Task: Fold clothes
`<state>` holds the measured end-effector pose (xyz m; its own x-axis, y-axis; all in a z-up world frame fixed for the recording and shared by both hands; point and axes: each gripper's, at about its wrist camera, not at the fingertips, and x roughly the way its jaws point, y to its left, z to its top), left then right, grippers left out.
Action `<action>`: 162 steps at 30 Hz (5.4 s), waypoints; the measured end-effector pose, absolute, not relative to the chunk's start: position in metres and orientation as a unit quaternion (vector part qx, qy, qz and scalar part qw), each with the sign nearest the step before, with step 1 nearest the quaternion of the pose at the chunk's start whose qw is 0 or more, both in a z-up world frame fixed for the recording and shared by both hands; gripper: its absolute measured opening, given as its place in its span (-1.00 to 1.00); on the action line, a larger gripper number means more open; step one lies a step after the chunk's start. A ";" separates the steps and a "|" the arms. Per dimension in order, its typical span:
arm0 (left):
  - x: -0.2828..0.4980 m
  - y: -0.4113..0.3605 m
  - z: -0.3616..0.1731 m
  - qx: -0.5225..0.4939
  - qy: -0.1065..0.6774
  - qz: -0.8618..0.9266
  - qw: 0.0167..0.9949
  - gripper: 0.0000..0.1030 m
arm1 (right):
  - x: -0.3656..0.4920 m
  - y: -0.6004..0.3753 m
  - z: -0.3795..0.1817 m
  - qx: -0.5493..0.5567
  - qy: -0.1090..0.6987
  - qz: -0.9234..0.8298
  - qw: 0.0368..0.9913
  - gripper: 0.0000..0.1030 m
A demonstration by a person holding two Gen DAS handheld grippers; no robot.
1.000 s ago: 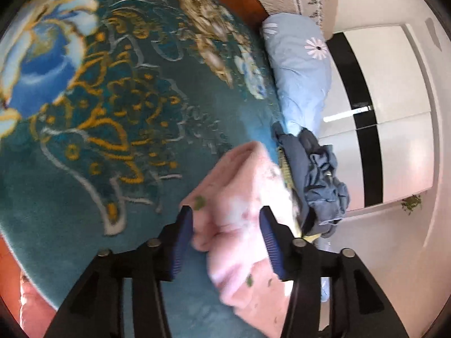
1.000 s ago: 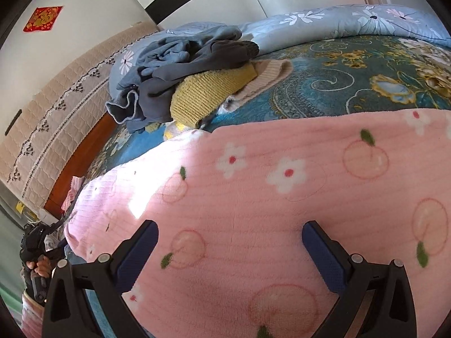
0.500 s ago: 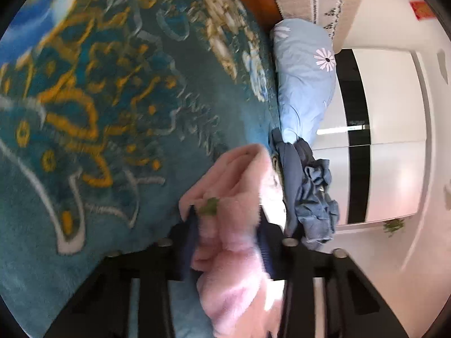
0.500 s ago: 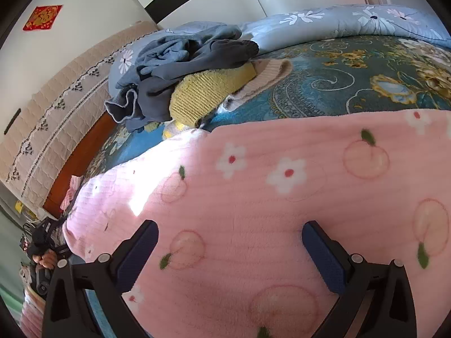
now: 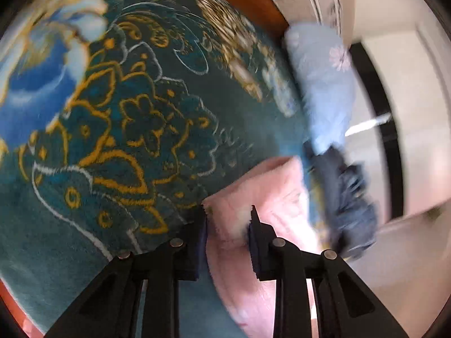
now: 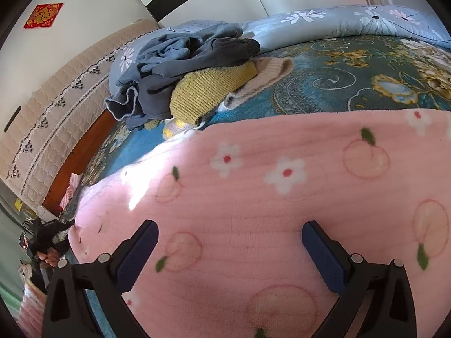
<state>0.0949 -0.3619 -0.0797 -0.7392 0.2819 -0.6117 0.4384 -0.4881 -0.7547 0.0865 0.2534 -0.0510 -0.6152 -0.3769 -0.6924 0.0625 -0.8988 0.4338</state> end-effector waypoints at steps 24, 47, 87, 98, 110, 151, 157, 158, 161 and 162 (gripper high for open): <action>0.100 -0.134 -0.011 0.433 0.206 -0.871 -0.109 -0.34 | 0.107 0.310 -0.032 0.383 -0.287 -0.874 0.083 1.00; 0.118 -0.110 -0.052 0.461 0.184 -0.864 -0.085 -0.22 | 0.270 0.557 0.010 0.316 -0.361 -0.862 -0.161 1.00; 0.113 -0.118 -0.059 0.458 0.199 -0.855 -0.143 -0.16 | 0.213 0.516 0.068 0.247 -0.376 -0.888 -0.098 -0.73; 0.125 -0.155 -0.068 0.408 0.289 -0.839 -0.217 -0.15 | 0.134 0.304 0.152 0.240 -0.219 -0.944 0.052 -0.73; 0.128 -0.168 -0.062 0.392 0.310 -0.838 -0.219 -0.13 | 0.093 0.126 0.038 0.391 -0.088 -0.907 0.132 -0.73; 0.019 -0.019 -0.066 0.555 0.350 -0.705 -0.270 0.09 | 0.098 0.307 -0.004 0.355 -0.277 -0.887 0.100 0.21; -0.010 0.003 -0.072 0.569 0.401 -0.680 -0.229 0.07 | 0.100 0.315 -0.008 0.362 -0.307 -0.874 0.103 0.21; -0.012 0.008 -0.070 0.570 0.397 -0.683 -0.227 0.04 | 0.101 0.317 -0.009 0.361 -0.312 -0.872 0.103 0.21; -0.014 0.022 -0.055 0.564 0.354 -0.712 -0.223 -0.55 | 0.102 0.323 -0.010 0.360 -0.328 -0.868 0.101 0.21; -0.011 0.025 -0.046 0.556 0.336 -0.726 -0.226 -0.61 | 0.103 0.325 -0.010 0.359 -0.333 -0.866 0.099 0.21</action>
<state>-0.0115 0.0255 -0.0458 -0.2798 0.7020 -0.6549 0.0443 -0.6720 -0.7392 0.1026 0.3245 -0.0102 -0.7221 -0.4111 -0.5564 -0.0672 -0.7587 0.6479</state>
